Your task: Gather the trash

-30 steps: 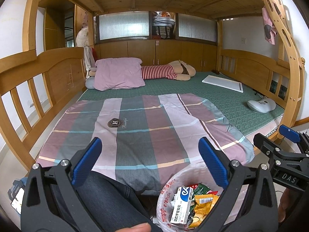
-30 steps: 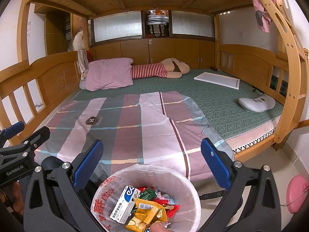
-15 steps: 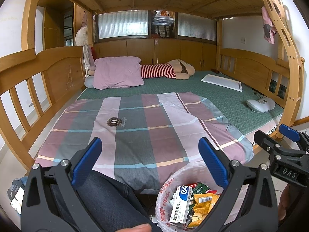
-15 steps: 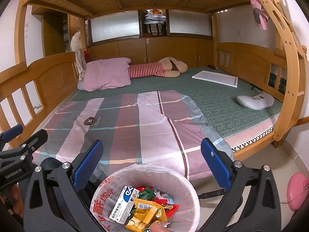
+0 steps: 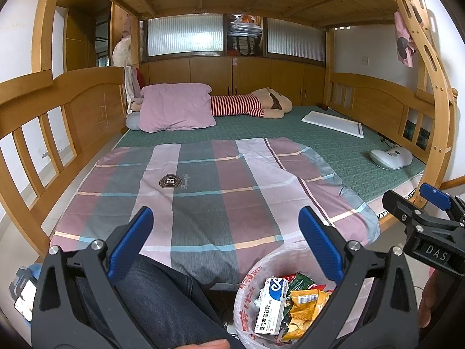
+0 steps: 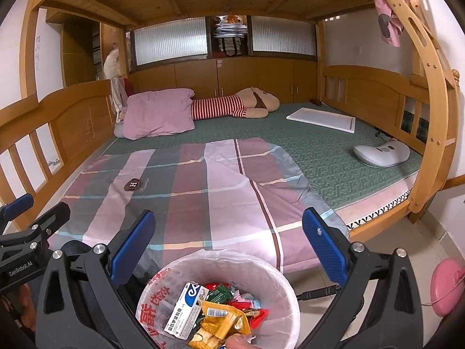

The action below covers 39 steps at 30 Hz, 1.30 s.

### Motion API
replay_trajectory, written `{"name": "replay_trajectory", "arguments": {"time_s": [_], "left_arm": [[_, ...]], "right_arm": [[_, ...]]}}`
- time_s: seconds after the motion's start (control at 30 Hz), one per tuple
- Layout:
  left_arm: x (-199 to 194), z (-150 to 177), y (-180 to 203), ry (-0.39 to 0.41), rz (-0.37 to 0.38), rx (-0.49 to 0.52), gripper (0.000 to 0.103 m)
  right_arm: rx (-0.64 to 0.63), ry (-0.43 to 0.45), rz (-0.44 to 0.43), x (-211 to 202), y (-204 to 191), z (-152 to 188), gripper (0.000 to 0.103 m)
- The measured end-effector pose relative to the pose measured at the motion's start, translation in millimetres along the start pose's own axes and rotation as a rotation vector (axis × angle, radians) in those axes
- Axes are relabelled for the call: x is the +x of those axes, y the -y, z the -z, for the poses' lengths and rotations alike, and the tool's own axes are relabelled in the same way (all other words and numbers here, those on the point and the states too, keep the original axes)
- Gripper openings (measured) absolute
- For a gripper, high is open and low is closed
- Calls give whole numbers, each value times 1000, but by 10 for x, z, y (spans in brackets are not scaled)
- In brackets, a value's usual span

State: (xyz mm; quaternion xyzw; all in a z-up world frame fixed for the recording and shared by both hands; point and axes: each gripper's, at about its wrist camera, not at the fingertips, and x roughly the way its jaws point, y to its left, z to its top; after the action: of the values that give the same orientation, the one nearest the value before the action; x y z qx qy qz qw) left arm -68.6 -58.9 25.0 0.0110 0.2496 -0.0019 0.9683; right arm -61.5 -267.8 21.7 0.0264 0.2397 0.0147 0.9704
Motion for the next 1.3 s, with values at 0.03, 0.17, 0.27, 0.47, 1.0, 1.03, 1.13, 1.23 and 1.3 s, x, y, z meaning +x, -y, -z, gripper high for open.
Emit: {"name": "replay_trajectory", "arguments": {"time_s": [0.03, 0.17, 0.27, 0.47, 1.0, 1.03, 1.13, 1.23, 1.3], "left_arm": [[6, -1, -9, -2, 3, 0, 100], [21, -5, -15, -8, 8, 4, 99], [32, -6, -18, -10, 10, 3, 100], [37, -3, -15, -12, 11, 2, 100], [42, 13, -11, -15, 13, 2, 100], [42, 12, -10, -15, 12, 2, 100], [52, 33, -6, -19, 14, 1, 100], [54, 40, -6, -21, 16, 1, 100], [65, 52, -14, -24, 16, 1, 100]], "right_arm": [[2, 0, -1, -4, 6, -3, 99], [2, -2, -1, 3, 17, -10, 99], [6, -5, -2, 11, 15, -19, 99], [6, -9, -2, 30, -5, -12, 99], [6, -21, -5, 87, -42, 26, 99], [6, -22, -4, 94, -44, 30, 99], [6, -23, -4, 96, -48, 36, 99], [9, -26, -3, 107, -50, 46, 99], [11, -29, -2, 117, -52, 60, 99]]}}
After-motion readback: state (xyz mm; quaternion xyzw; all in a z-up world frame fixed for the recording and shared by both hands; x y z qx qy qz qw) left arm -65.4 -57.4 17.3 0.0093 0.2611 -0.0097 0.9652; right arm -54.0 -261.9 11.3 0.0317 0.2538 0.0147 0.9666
